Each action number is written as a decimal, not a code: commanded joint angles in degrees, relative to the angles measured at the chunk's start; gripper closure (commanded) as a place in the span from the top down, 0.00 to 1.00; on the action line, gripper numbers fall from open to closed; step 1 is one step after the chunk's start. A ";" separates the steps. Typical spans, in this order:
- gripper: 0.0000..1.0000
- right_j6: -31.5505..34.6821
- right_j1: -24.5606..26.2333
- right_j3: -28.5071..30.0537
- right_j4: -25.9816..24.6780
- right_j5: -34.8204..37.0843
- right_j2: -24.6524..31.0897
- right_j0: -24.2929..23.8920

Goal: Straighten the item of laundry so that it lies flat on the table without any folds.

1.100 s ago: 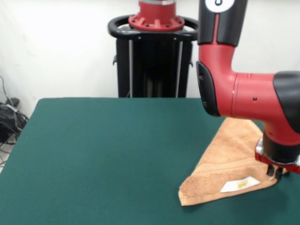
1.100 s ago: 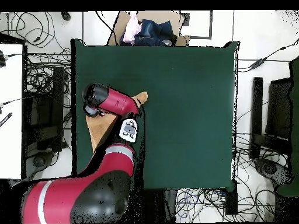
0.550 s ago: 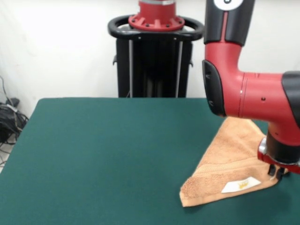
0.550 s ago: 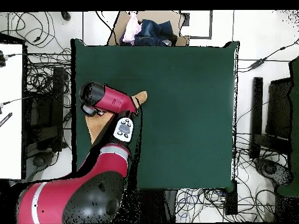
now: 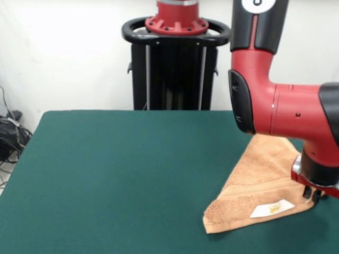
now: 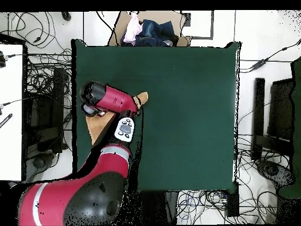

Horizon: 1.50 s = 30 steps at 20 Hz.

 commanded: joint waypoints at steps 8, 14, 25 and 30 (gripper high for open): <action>0.00 17.33 7.69 -3.16 -0.02 4.42 3.82 0.10; 0.00 14.96 16.31 -7.77 1.27 -3.06 6.45 0.05; 0.00 2.84 26.45 -14.59 -3.82 -29.91 13.61 -1.65; 0.00 2.15 29.57 -18.80 -6.60 -30.27 12.78 -1.29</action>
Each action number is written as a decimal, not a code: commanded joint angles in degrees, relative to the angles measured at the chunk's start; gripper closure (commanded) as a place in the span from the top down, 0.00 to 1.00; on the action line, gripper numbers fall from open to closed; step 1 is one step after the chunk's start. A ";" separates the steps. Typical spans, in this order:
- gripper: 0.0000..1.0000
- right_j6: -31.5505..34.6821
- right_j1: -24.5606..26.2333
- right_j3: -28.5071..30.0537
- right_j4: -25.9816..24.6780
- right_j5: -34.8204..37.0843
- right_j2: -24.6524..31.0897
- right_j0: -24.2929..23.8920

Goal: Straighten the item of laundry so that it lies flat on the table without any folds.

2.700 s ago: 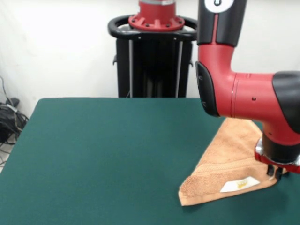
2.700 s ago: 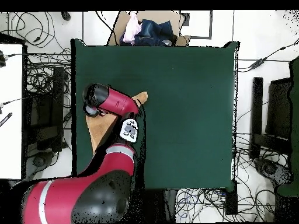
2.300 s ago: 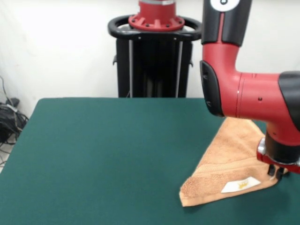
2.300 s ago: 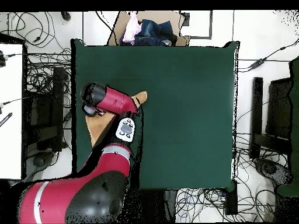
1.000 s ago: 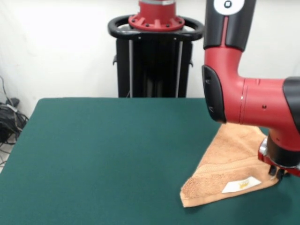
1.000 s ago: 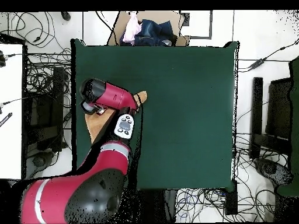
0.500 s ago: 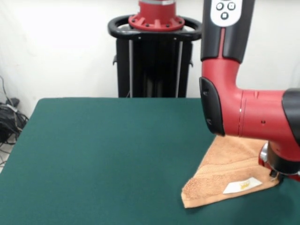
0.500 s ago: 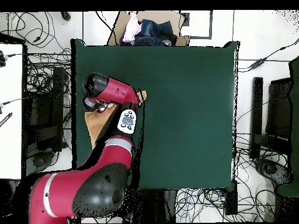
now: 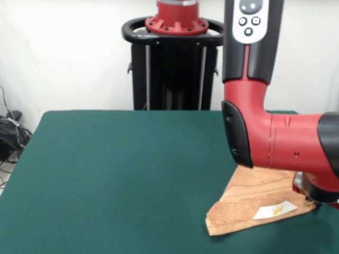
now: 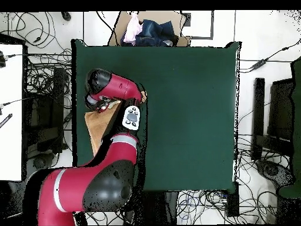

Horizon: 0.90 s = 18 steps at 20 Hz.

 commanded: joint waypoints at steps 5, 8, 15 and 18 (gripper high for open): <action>0.00 -0.63 23.05 -5.60 -6.96 -47.21 15.06 -0.07; 0.00 -0.11 23.60 -6.66 -8.37 -47.89 14.85 -0.03; 0.00 3.82 24.88 -10.12 -10.12 -44.00 10.55 1.80; 0.00 6.88 24.01 -8.79 -11.17 -45.43 9.10 2.72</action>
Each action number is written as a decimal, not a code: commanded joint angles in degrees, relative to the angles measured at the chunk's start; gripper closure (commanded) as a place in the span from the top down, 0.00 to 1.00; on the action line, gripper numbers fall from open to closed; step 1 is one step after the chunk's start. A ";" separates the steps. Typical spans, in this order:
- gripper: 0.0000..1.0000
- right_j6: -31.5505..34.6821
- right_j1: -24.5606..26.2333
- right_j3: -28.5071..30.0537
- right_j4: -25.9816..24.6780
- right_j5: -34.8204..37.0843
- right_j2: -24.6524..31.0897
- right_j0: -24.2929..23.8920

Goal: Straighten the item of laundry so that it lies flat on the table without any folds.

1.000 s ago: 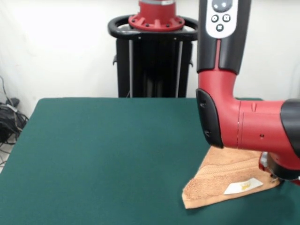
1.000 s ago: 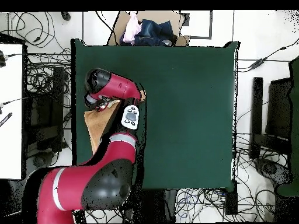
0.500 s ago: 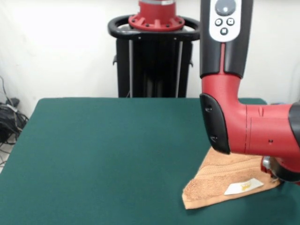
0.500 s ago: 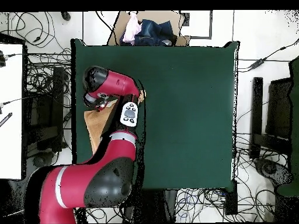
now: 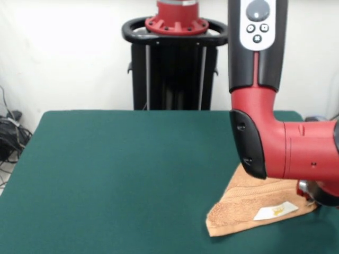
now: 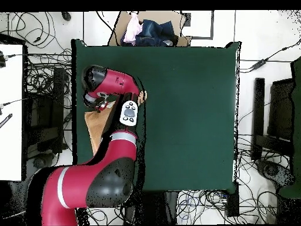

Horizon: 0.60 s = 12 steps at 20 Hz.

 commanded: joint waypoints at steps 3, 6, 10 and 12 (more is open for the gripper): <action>0.00 8.22 18.92 4.03 -7.71 -56.36 11.90 1.42; 0.00 10.18 17.38 8.20 -9.13 -61.27 14.48 0.04; 0.00 12.88 16.78 10.61 -10.56 -65.54 16.36 -1.04; 0.00 15.04 16.66 11.83 -11.69 -67.91 16.90 -1.30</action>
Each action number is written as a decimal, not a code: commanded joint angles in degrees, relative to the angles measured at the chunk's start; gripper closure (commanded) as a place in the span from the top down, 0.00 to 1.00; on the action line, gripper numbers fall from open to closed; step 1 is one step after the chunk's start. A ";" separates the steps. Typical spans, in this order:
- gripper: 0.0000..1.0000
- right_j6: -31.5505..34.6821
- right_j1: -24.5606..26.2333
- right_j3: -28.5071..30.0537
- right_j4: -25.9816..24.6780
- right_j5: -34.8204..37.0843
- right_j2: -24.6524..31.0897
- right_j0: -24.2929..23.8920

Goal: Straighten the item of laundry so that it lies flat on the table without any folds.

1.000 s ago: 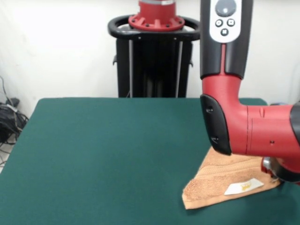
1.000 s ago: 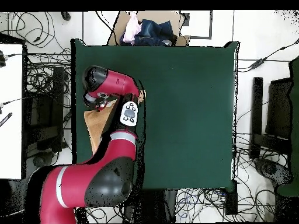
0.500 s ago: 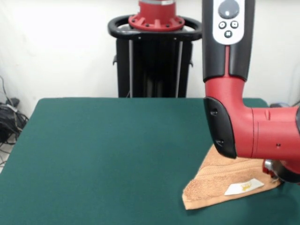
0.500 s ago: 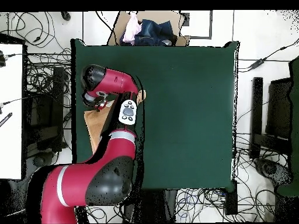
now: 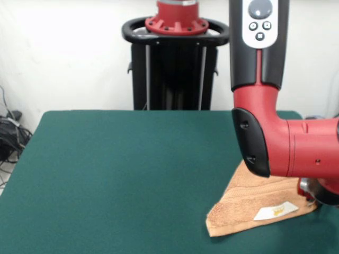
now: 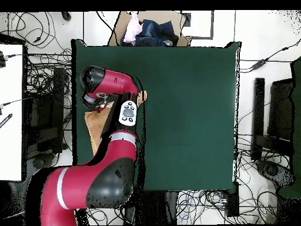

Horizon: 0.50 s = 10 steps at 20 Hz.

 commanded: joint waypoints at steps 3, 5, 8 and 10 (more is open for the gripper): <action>0.00 17.51 17.91 11.86 -10.70 -69.07 16.06 -1.27; 0.00 19.41 18.10 12.12 -11.70 -71.50 16.57 -1.57; 0.00 22.26 18.37 12.50 -13.21 -75.14 17.34 -2.02; 0.00 26.23 19.70 11.45 -13.48 -78.22 16.47 -0.98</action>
